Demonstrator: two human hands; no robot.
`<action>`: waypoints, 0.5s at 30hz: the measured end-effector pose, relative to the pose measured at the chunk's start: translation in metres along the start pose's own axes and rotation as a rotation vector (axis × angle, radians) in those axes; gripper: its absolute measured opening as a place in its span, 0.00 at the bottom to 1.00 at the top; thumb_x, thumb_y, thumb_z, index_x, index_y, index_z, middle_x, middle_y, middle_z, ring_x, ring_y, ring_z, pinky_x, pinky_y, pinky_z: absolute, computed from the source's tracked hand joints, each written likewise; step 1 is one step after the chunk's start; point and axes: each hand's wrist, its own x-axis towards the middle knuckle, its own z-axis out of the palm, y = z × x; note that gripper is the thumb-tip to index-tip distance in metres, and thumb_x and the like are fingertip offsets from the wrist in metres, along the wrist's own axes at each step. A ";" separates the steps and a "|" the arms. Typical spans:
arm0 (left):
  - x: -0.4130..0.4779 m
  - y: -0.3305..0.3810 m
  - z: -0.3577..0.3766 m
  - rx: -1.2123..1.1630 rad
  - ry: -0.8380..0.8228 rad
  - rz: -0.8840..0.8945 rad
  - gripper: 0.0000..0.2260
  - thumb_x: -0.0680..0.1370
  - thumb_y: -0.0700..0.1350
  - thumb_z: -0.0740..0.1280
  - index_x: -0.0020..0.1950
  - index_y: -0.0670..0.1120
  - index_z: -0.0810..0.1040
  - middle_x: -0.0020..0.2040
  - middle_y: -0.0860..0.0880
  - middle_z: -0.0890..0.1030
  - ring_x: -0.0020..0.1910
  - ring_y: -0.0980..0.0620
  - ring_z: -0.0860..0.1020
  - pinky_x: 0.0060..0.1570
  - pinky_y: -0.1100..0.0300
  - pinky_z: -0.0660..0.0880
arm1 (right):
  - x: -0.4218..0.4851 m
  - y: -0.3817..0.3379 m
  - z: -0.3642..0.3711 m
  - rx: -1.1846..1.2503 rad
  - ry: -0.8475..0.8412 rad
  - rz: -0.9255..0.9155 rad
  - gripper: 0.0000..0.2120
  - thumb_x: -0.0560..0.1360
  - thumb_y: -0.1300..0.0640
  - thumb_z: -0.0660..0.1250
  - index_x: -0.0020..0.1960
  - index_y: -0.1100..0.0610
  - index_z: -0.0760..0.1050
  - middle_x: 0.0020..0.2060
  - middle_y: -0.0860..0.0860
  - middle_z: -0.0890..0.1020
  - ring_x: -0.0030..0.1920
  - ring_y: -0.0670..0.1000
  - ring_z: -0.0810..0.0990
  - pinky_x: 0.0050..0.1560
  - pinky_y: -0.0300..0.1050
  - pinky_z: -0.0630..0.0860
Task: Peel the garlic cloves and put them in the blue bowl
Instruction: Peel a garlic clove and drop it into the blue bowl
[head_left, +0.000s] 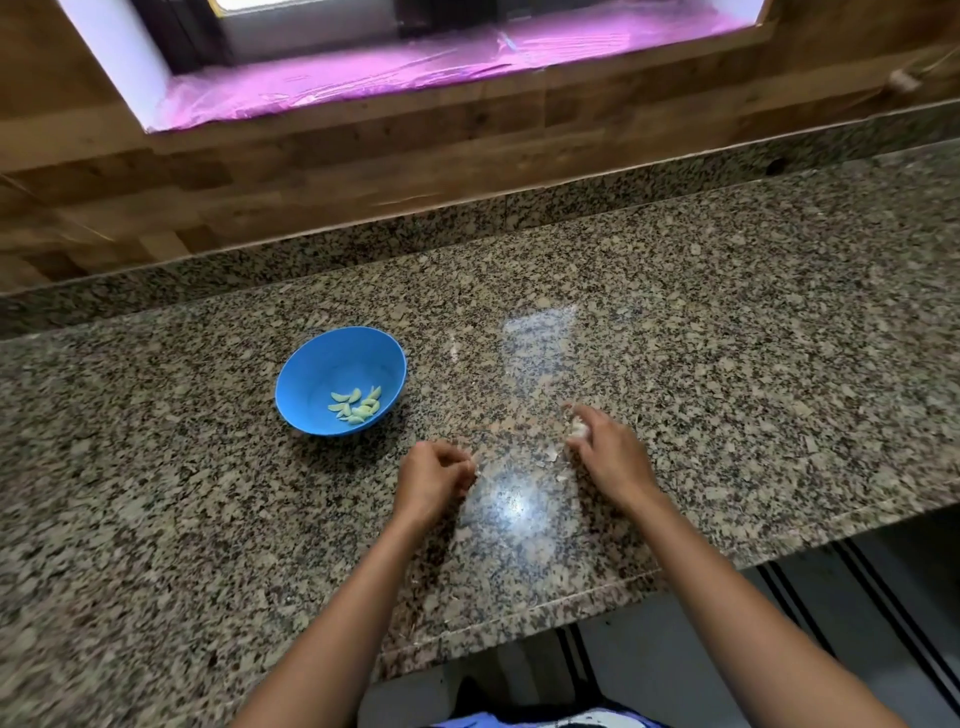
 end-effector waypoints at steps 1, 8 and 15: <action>0.001 0.002 -0.002 0.146 -0.021 0.034 0.03 0.73 0.39 0.71 0.46 0.41 0.82 0.41 0.48 0.83 0.39 0.53 0.81 0.41 0.61 0.79 | 0.001 0.005 0.001 -0.087 -0.028 0.016 0.25 0.77 0.56 0.62 0.72 0.52 0.60 0.65 0.53 0.73 0.59 0.52 0.75 0.65 0.48 0.68; 0.020 0.016 -0.008 0.414 -0.083 -0.013 0.04 0.70 0.38 0.74 0.41 0.41 0.81 0.37 0.48 0.82 0.36 0.56 0.80 0.33 0.66 0.75 | -0.024 -0.024 0.028 -0.041 -0.004 -0.291 0.28 0.78 0.47 0.58 0.75 0.51 0.54 0.74 0.48 0.57 0.74 0.48 0.54 0.74 0.50 0.52; 0.006 0.021 0.014 0.832 -0.009 0.325 0.02 0.77 0.37 0.66 0.46 0.39 0.77 0.44 0.44 0.80 0.43 0.49 0.78 0.47 0.55 0.79 | -0.032 -0.011 0.070 -0.377 -0.210 -0.385 0.34 0.74 0.34 0.34 0.74 0.50 0.32 0.73 0.46 0.34 0.73 0.46 0.34 0.71 0.50 0.31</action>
